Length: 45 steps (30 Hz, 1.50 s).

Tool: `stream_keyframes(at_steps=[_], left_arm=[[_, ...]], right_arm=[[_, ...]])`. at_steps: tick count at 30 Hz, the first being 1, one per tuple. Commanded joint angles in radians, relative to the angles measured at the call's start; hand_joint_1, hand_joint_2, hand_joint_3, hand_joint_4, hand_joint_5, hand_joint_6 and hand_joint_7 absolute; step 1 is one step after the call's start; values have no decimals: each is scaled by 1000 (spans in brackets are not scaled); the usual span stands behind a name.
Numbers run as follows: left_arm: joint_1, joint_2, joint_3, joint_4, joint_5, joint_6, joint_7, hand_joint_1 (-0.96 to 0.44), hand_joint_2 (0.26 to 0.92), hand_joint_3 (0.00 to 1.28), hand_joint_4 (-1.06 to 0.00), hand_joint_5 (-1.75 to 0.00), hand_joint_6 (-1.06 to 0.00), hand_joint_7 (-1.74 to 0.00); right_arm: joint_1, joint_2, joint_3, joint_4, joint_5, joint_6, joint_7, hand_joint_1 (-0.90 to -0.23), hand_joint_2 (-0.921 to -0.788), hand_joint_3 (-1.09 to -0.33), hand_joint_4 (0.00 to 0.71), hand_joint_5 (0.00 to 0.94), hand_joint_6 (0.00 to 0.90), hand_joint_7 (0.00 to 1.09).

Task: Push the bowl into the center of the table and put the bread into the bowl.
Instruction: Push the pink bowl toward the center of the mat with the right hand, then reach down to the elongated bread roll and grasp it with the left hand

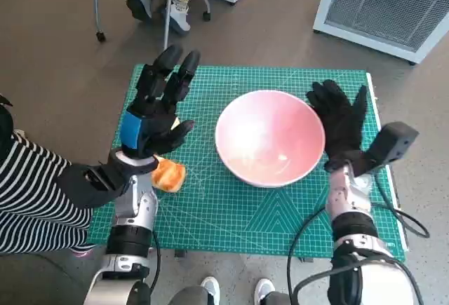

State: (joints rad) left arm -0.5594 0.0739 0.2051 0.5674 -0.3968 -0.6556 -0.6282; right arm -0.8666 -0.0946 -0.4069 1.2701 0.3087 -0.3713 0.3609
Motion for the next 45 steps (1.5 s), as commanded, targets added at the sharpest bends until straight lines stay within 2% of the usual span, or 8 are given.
stream_keyframes(at_steps=[1, 8, 16, 22, 27, 28, 35, 45], left_arm=[[8, 4, -3, -13, -1, 5, 1, -484, 921, 303, -184, -3, -66, -418], [12, 2, -6, -15, 6, 3, 7, -478, 921, 303, -184, -3, -70, -413], [17, 0, -13, -12, 16, -5, 11, -477, 921, 300, -186, -4, -74, -407], [20, 1, -20, -20, 23, -4, 17, -476, 921, 299, -185, -2, -70, -399], [18, 5, -25, -25, 28, 1, 26, -476, 921, 301, -181, 0, -69, -395], [16, 5, -26, -26, 29, 1, 28, -477, 921, 300, -182, -1, -71, -395], [2, 6, -39, -41, 44, 7, 42, -485, 921, 302, -179, 0, -71, -391], [-11, 3, -60, -85, 46, 22, 44, -493, 921, 295, -182, -2, -69, -393]], right_arm=[[-3, 33, 5, 17, -7, 30, 2, -595, -921, -887, 86, 3, 91, 180], [-7, 36, 13, 14, -15, 42, 9, -594, -921, -880, 97, 6, 99, 166], [-3, -4, 45, -9, -46, 16, -13, -589, -921, -895, 94, 2, 105, 151], [13, -31, 79, -78, -90, -97, -40, -578, -921, -911, 97, 3, 111, 144], [40, -31, 99, -158, -105, -192, -42, -584, -921, -899, 105, 5, 125, 147], [50, -28, 102, -183, -101, -216, -33, -618, -921, -871, 120, 12, 144, 158], [149, 15, 140, -446, -45, -313, 51, -647, -921, -784, 133, 12, 168, 177], [251, 30, 209, -681, -17, -306, 100, -700, -921, -698, 157, 15, 193, 202]])
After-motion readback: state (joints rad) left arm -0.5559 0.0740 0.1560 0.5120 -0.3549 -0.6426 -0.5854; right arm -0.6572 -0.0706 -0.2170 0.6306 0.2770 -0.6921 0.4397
